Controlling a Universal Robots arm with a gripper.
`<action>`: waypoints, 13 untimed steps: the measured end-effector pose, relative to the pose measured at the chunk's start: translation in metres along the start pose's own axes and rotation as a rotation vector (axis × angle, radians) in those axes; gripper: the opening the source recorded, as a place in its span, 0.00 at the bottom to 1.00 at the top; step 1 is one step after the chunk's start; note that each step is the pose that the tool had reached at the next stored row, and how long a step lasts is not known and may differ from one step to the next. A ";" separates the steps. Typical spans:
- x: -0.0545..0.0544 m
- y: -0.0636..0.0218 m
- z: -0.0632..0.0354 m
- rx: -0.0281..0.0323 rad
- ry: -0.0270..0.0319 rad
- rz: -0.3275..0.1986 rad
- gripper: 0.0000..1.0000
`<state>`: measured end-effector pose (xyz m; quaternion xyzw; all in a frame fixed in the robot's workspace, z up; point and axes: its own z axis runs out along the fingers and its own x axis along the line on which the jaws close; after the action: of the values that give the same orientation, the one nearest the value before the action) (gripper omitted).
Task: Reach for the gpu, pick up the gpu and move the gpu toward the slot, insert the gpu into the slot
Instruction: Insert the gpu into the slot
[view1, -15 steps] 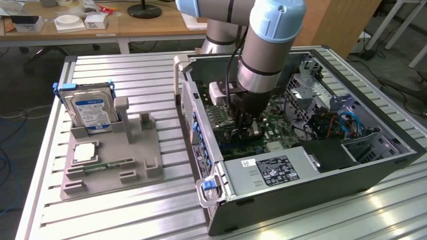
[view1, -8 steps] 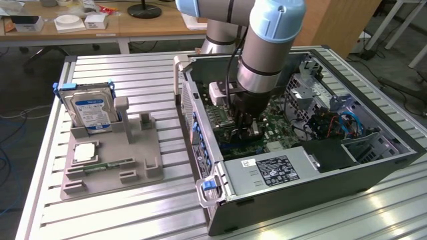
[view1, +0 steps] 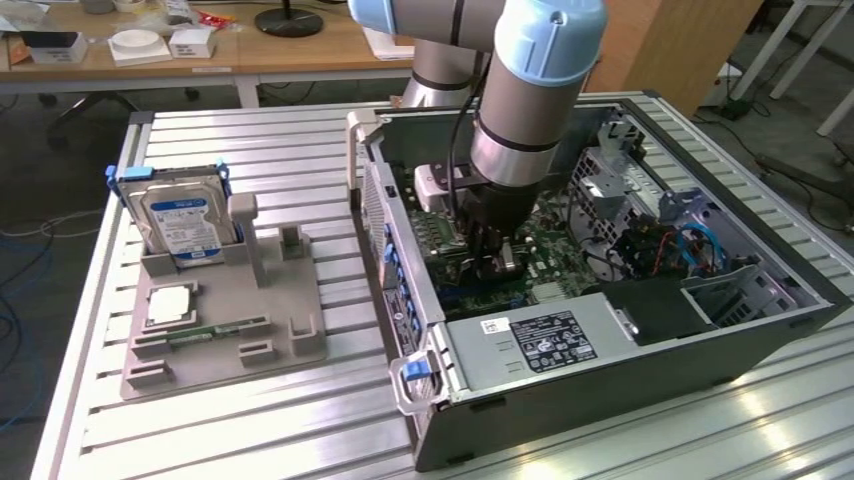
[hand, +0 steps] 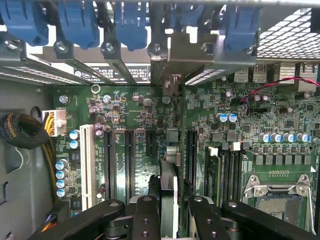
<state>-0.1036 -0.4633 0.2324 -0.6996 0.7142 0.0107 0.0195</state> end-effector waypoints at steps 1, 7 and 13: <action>0.000 0.0000 0.0000 -0.0001 0.0000 0.000 0.27; 0.000 0.0002 0.0000 -0.0010 -0.0002 0.000 0.27; 0.000 0.0002 0.0039 0.0002 0.0003 0.000 0.27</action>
<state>-0.1038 -0.4633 0.2285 -0.6995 0.7143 0.0105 0.0194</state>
